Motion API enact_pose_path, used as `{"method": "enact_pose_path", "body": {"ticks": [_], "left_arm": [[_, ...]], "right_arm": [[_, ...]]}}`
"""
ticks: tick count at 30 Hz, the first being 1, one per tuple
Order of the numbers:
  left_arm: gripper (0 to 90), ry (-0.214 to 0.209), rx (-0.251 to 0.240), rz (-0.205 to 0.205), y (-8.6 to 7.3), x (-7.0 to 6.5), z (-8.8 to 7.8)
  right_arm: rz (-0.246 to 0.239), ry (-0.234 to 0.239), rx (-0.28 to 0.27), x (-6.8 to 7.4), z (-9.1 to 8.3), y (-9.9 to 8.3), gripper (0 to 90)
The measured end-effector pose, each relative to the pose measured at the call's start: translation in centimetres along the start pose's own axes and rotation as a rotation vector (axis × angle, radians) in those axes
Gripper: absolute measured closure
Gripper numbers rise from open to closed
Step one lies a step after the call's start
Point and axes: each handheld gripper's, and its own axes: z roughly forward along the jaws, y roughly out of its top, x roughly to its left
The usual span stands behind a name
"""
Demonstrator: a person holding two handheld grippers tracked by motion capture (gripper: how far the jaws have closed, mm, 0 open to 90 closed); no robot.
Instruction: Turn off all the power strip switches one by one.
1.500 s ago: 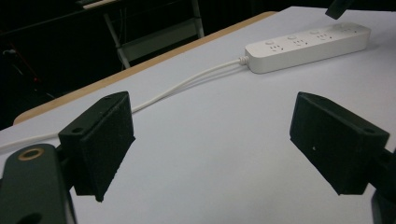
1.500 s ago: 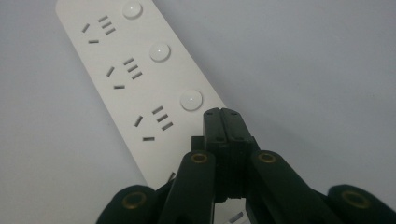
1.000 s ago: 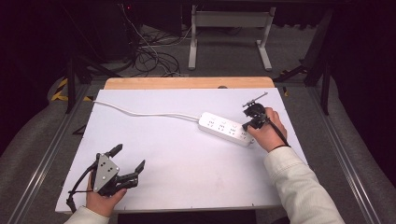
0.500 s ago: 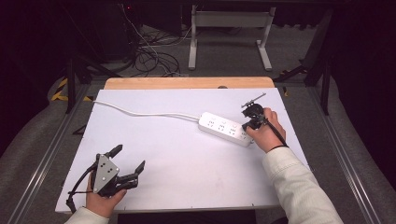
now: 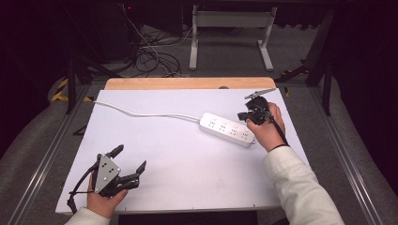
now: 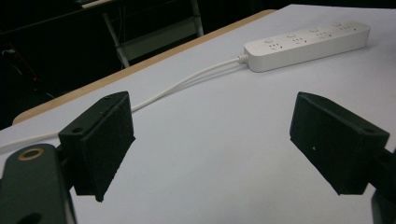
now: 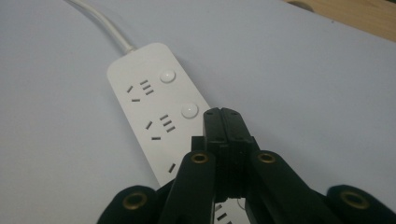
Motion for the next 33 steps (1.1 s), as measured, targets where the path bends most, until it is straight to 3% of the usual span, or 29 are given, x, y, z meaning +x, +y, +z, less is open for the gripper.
{"method": "enact_pose_path", "body": {"ticks": [7,9,11,20,26,33], "left_arm": [[14.4,0.001,-0.002,0.004,0.0,0.0,-0.1],[14.4,0.001,-0.001,0.001,0.0,0.1,0.0],[14.4,0.000,0.000,0.002,0.0,0.1,0.0],[14.4,0.000,0.002,0.005,0.0,0.1,0.0],[14.4,-0.003,0.003,-0.001,-0.1,0.0,0.0],[14.7,0.000,0.009,0.001,-0.1,0.1,0.1]], "right_arm": [[-0.002,0.016,-0.024,-0.2,0.2,0.1,90.0],[-0.018,0.040,-0.032,0.0,0.6,0.1,90.0],[-0.037,0.052,-0.016,0.2,1.2,0.1,90.0],[-0.034,0.035,0.020,-0.1,2.6,-0.2,90.0],[-0.032,0.030,0.086,-0.4,3.6,-0.7,90.0],[-0.040,0.021,0.126,-0.4,4.5,-0.9,90.0]]}}
